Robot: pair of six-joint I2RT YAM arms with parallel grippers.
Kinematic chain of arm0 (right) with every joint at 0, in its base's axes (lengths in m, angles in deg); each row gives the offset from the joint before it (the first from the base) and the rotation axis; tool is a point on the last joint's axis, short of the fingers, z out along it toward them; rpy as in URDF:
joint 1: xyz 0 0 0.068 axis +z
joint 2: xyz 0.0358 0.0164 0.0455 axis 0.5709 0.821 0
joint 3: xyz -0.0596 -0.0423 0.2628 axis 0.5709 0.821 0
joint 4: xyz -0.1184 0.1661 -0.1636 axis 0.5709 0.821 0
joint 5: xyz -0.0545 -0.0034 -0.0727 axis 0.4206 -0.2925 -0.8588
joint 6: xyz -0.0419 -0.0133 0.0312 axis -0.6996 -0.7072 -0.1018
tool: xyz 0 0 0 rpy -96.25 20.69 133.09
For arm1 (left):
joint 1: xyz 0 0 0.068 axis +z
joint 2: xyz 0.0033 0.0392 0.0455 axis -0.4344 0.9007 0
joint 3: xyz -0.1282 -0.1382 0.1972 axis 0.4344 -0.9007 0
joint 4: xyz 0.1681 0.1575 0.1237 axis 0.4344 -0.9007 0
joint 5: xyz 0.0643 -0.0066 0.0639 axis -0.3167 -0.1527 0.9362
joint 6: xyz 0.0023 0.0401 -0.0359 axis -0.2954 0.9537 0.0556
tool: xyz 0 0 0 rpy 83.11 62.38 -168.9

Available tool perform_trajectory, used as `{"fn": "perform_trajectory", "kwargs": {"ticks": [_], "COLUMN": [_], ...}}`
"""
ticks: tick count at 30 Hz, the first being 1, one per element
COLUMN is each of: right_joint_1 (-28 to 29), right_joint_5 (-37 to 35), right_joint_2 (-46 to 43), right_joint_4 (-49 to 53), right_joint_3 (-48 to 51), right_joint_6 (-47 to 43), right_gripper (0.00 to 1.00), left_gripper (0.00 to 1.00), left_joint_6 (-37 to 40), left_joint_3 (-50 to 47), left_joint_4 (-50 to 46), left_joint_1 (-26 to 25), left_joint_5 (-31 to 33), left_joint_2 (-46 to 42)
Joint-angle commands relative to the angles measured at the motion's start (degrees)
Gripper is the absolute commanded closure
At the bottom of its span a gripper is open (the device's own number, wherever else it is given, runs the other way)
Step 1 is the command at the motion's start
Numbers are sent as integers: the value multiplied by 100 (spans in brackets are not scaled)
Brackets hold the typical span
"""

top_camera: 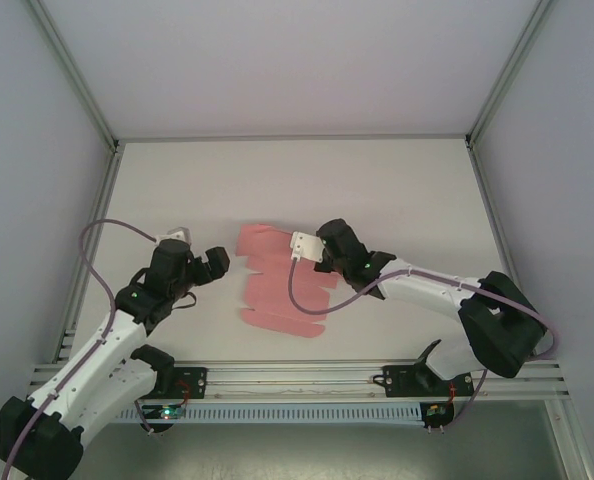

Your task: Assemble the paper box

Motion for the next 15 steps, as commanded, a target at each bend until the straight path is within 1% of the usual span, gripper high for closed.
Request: {"fn": "perform_trajectory", "kwargs": {"ticks": [1,5,11,13,15], "right_joint_1": [100,222,418,473,487], "right_joint_5": [-346,-721,-1520,-1547,-1424], "right_joint_2": [9,194,889,1102,1192], "right_joint_4": [-1068,-2339,-4395,-4936,-5082], "right_joint_3": [275,680,1087,1208,1285], "right_joint_6": [-862,-1599,-2646,-2805,-2769], "right_gripper": [100,100,100,100,100], "left_gripper": [0,0,0,0,0], "left_joint_6": [147,190,247,252,278], "left_joint_3": [236,341,551,578,605], "left_joint_4": [280,483,537,594,657], "left_joint_1": [-63,-63,-63,-63,-63], "left_joint_5": [34,-106,-210,-243,-271], "left_joint_2": [88,306,749,862,962]}}
